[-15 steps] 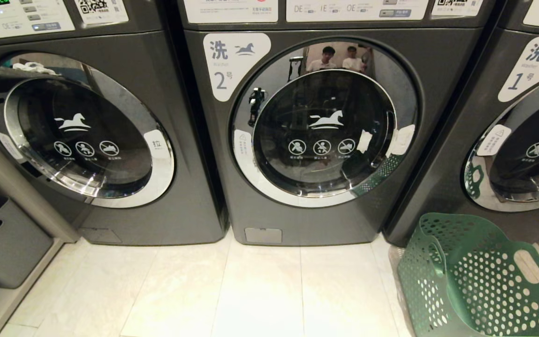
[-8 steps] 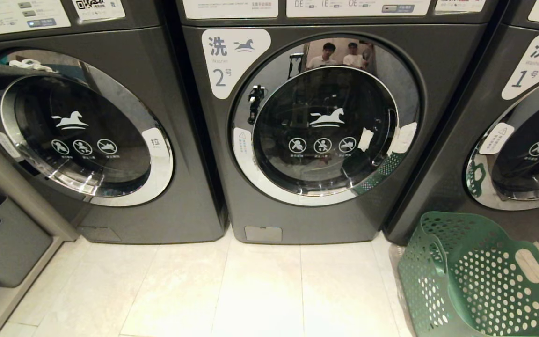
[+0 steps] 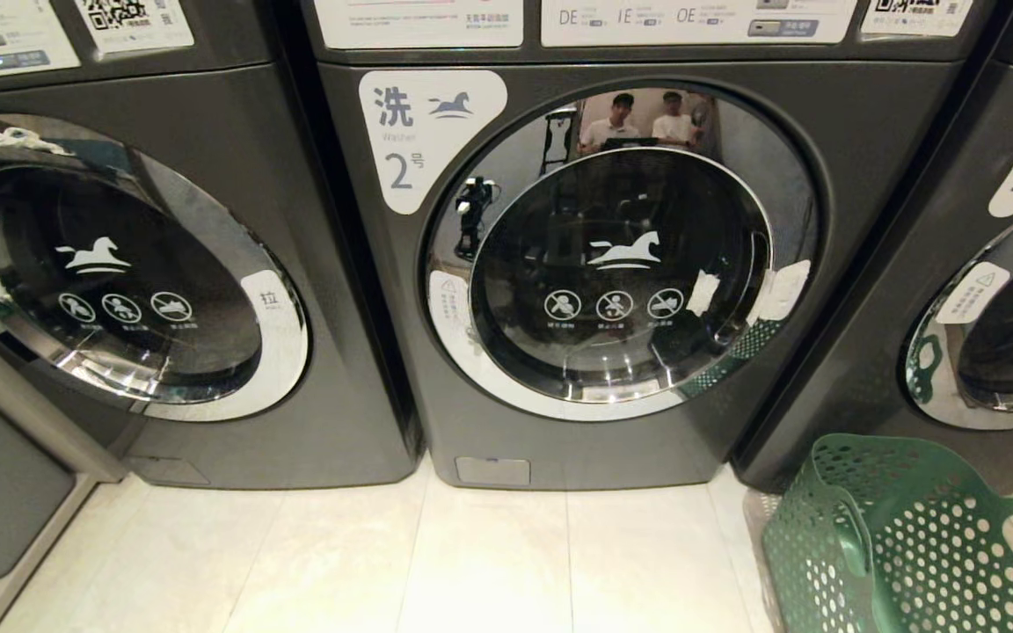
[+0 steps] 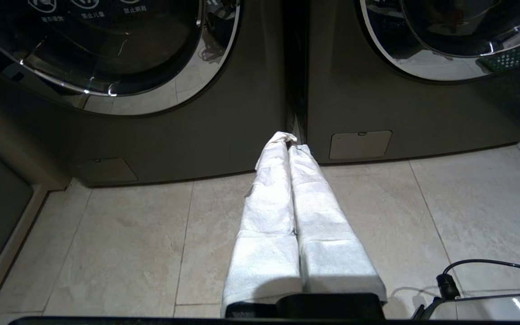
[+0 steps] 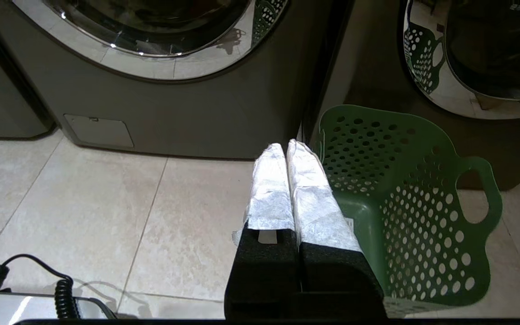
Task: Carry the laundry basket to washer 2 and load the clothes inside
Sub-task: Press the washing machine switch
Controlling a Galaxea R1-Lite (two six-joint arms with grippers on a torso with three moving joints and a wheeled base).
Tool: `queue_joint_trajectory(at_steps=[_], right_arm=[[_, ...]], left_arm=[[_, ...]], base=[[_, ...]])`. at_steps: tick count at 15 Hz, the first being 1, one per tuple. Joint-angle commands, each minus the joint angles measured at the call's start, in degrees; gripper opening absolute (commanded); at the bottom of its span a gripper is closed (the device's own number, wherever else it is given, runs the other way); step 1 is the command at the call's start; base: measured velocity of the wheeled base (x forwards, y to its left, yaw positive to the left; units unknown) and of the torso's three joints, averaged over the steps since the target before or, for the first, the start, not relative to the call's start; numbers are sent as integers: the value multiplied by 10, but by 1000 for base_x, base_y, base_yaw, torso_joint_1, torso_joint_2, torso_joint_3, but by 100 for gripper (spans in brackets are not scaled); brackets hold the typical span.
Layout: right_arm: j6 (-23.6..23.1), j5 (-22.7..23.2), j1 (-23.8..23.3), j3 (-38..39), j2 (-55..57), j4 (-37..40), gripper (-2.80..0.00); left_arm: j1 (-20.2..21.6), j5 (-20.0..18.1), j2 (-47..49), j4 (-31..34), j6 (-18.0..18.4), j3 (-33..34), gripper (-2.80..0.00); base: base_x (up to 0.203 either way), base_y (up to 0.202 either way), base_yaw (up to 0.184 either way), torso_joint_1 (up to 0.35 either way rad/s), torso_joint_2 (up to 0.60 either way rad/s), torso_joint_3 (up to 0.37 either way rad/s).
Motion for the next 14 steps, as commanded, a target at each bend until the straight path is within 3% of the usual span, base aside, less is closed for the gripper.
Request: queue_joint_trajectory(at_steps=[1,5,14], right_arm=[[0,0,0,0,2,0,-280],[0,0,0,0,2,0,-280],[3,1,0,0,2,0,-280]], left_arm=[[-1,0,-1,0,0,5,-280],[-1,1,-1,1,0,5,-280],[-1,1,-1,1,0,5,-280]], base=[[200,0,0,-2,2,7],[164,0,1,3,4,2],[0,0,0,0,0,0]])
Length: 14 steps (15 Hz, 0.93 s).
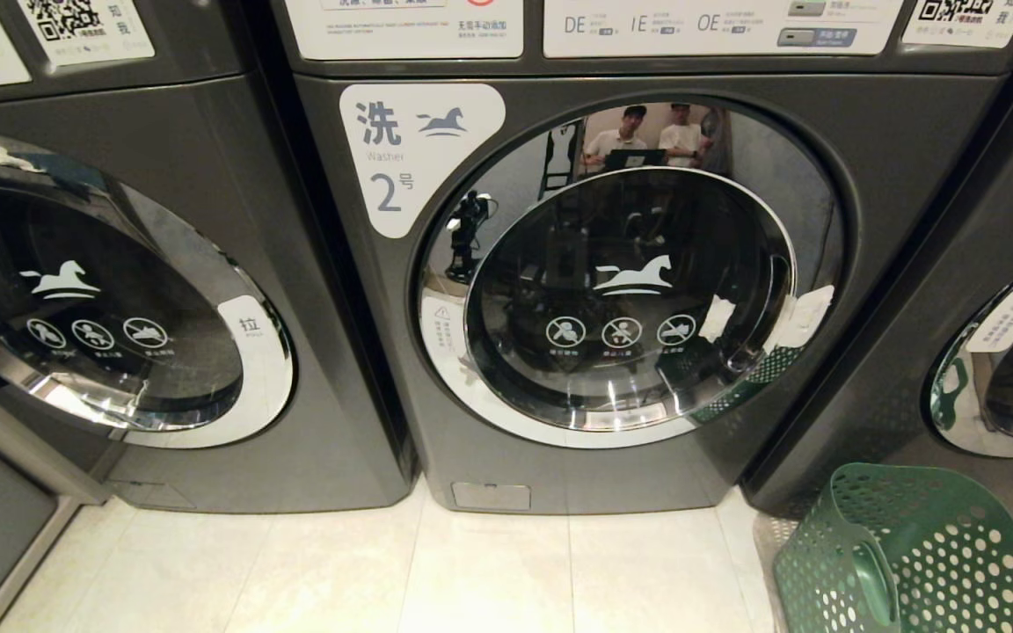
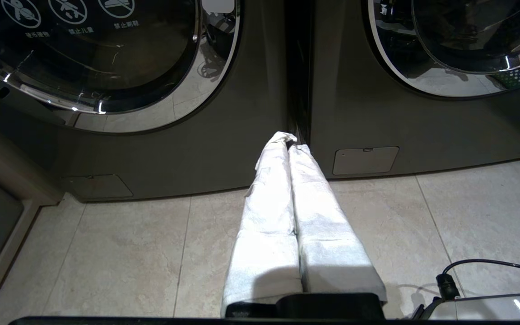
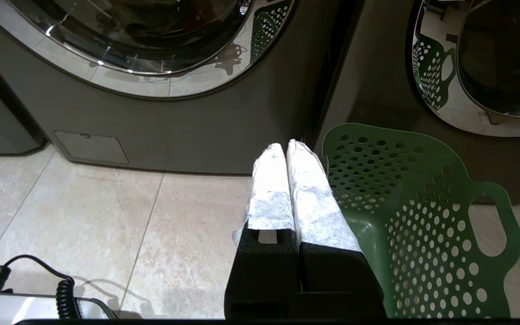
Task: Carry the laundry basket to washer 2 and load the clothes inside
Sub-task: Press the washing machine switch
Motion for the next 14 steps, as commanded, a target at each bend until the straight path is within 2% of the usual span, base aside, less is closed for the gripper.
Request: queue_joint_trajectory(at_steps=[1,5,8,14], right_arm=[[-3,0,0,0,1,-1,-280],[-7,2,0,0,1,-1,-280],[-6,-1,0,0,1,-1,-280],[-10,2,0,0,1,-1,-280]], left_arm=[[0,0,-1,0,0,5,-280],[0,0,-1,0,1,5,-280],[0,0,-1,0,1,5,-280],[0,0,-1,0,1,5,-280]], base=[[0,0,0,0,0,0],[0,0,0,2,-72,-62],[0,0,0,37,-241,-328],[0,0,0,100,-506,-341]])
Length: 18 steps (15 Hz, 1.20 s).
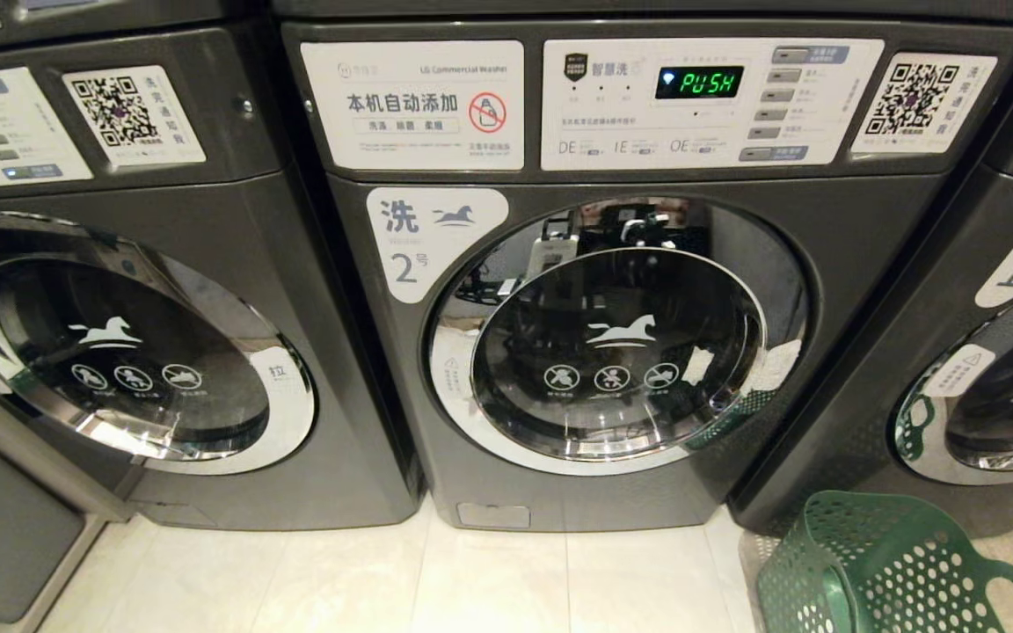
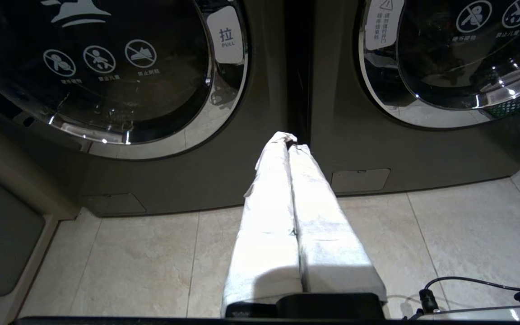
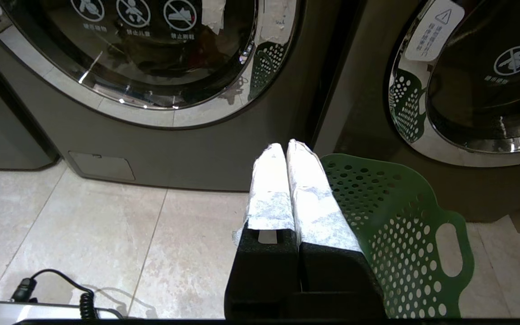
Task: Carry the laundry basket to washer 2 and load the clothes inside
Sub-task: Press the washing machine switch
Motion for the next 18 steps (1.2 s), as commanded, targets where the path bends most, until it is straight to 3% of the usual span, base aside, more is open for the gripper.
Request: queue_joint_trajectory(at_steps=[1,10,14,16,18], right_arm=[[-1,0,0,0,1,0,-280],[4,0,0,0,1,1,-280],[-3,-1,0,-2,1,-16,-280],[-3,4,0,-60,8,-47,-280],[3,6,0,-184,74,-26,-280]], left_arm=[[0,-1,-1,0,0,6,-280],[0,0,-1,0,0,5,-280],[0,-1,0,0,3,6,-280],[0,-1,0,0,3,5,-280],[0,-1,-1,0,-1,5,-280]], base=[[0,0,0,139,-475,-334],[0,0,0,174,-483,-312],[0,0,0,88,-210,-126],[0,0,0,7,-16,-12],[0,0,0,0,0,0]])
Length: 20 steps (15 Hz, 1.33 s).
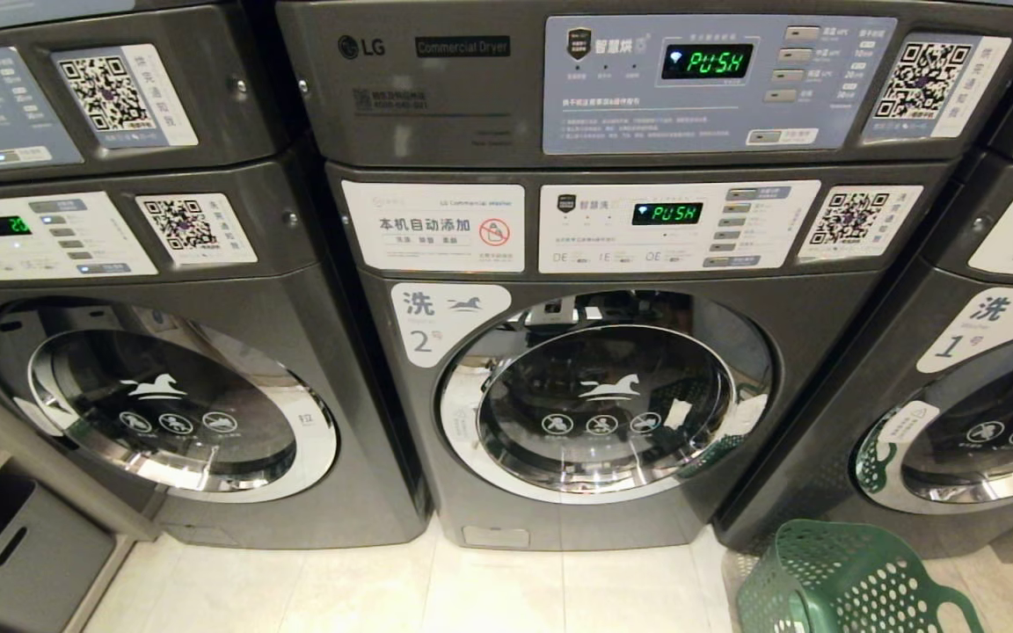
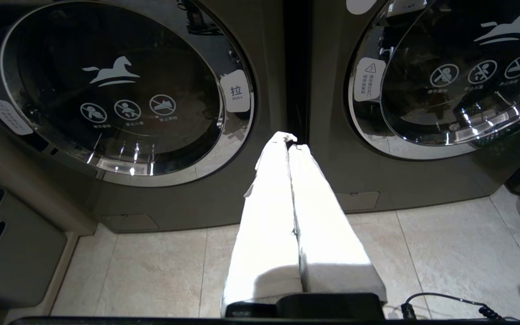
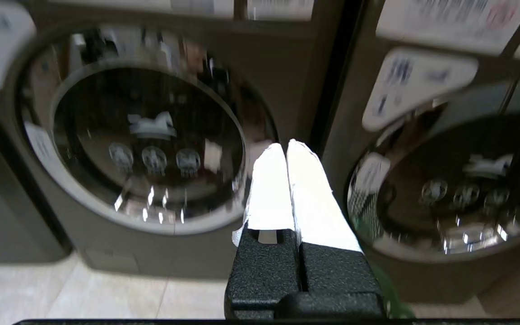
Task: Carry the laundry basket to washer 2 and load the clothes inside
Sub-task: Press the washing machine switch
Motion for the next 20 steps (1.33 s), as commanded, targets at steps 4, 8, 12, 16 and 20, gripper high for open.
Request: queue_joint_trajectory(at_steps=[4,8,12,16,20], right_arm=[[12,63,6,-184,306,19,-280],[-12,251,12,-192,457,16,-280],[-35,259,13,-191,594,-90,-280],[-44,164,61,-215,740,-287,-280],[-102,111,107,-256,816,-339,-280]], left_arm=[[-1,9,-1,1,-56,5,-280],[0,16,-1,0,-69,5,-280],[0,16,-1,0,-69,5,-280],[0,16,-1,0,-70,5,-280],[-1,16,-1,0,-70,5,-280]], base=[[0,0,0,0,0,0],[0,0,0,0,0,0],[0,0,0,0,0,0],[0,0,0,0,0,0],[0,0,0,0,0,0]])
